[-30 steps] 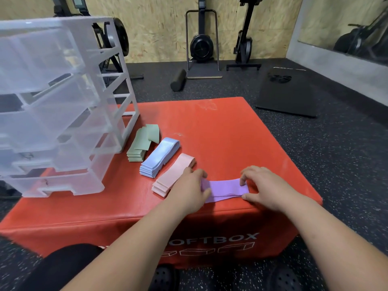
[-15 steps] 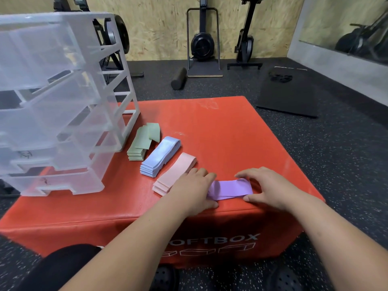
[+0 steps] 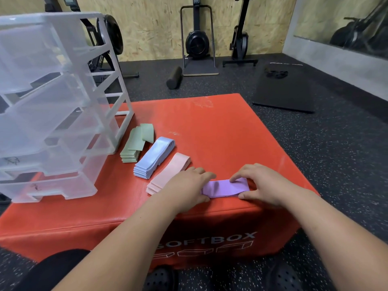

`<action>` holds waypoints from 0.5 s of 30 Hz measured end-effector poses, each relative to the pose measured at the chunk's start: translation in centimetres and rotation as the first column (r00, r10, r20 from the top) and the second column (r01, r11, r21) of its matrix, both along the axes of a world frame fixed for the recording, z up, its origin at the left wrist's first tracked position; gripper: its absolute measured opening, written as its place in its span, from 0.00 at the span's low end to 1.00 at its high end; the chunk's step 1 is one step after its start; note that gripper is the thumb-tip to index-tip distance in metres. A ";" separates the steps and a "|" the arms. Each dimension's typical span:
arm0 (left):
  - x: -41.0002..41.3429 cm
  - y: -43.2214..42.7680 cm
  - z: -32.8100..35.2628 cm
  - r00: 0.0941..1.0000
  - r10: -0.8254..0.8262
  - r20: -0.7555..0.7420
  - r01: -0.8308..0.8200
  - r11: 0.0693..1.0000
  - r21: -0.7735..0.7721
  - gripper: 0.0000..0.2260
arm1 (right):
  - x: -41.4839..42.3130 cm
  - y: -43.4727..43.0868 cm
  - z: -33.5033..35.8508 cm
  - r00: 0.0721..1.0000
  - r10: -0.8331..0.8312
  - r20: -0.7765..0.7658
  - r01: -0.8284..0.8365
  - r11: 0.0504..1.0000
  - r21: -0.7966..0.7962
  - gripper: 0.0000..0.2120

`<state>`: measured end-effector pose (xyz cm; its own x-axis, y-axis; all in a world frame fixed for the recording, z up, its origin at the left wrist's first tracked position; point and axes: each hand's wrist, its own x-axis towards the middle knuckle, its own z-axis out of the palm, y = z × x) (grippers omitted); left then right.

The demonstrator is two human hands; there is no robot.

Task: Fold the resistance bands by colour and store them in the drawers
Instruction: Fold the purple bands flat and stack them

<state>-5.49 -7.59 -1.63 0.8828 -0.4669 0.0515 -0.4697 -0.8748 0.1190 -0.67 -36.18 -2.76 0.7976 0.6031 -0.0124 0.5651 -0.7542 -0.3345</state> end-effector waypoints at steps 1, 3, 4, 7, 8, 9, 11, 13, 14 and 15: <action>0.1 0.1 0.0 1.000 -0.006 0.011 0.006 1.000 0.008 0.31 | 0.0 0.0 0.0 1.000 0.006 0.006 -0.006 1.000 0.001 0.24; 0.2 0.2 -0.1 1.000 -0.012 0.004 0.012 1.000 -0.001 0.31 | 0.0 0.1 0.1 1.000 0.009 0.015 -0.009 1.000 0.001 0.24; 0.3 0.3 -0.2 1.000 -0.010 -0.012 0.010 1.000 -0.011 0.32 | 0.0 0.2 0.2 1.000 0.008 0.015 -0.008 1.000 -0.001 0.25; 0.4 0.3 -0.3 1.000 -0.004 -0.029 0.004 1.000 -0.024 0.29 | -0.2 0.3 0.2 1.000 0.006 0.023 -0.007 1.000 0.003 0.24; 0.5 0.3 -0.2 1.000 -0.004 -0.020 0.004 1.000 -0.017 0.27 | -0.3 0.3 0.2 1.000 0.002 0.027 -0.002 1.000 0.003 0.23; 0.5 0.2 -0.1 1.000 -0.003 -0.011 0.003 1.000 -0.008 0.24 | -0.4 0.4 0.3 1.000 -0.006 0.030 0.007 1.000 -0.002 0.22; 0.4 0.3 0.1 1.000 -0.001 0.005 0.001 1.000 0.018 0.22 | -0.6 0.6 0.5 1.000 -0.019 0.022 0.020 0.999 -0.026 0.22; 0.0 0.4 0.2 1.000 0.003 0.029 -0.005 0.999 0.046 0.23 | -1.0 1.0 0.8 1.000 -0.024 -0.005 0.024 0.999 -0.038 0.26; -0.4 0.5 0.3 0.999 0.010 0.041 -0.012 0.999 0.053 0.24 | -1.3 1.2 1.0 0.999 -0.031 -0.022 0.031 0.999 -0.035 0.29; -0.8 0.7 0.5 0.998 0.018 0.055 -0.021 0.999 0.051 0.26 | -1.6 1.5 1.2 0.999 -0.044 -0.027 0.043 0.998 -0.035 0.30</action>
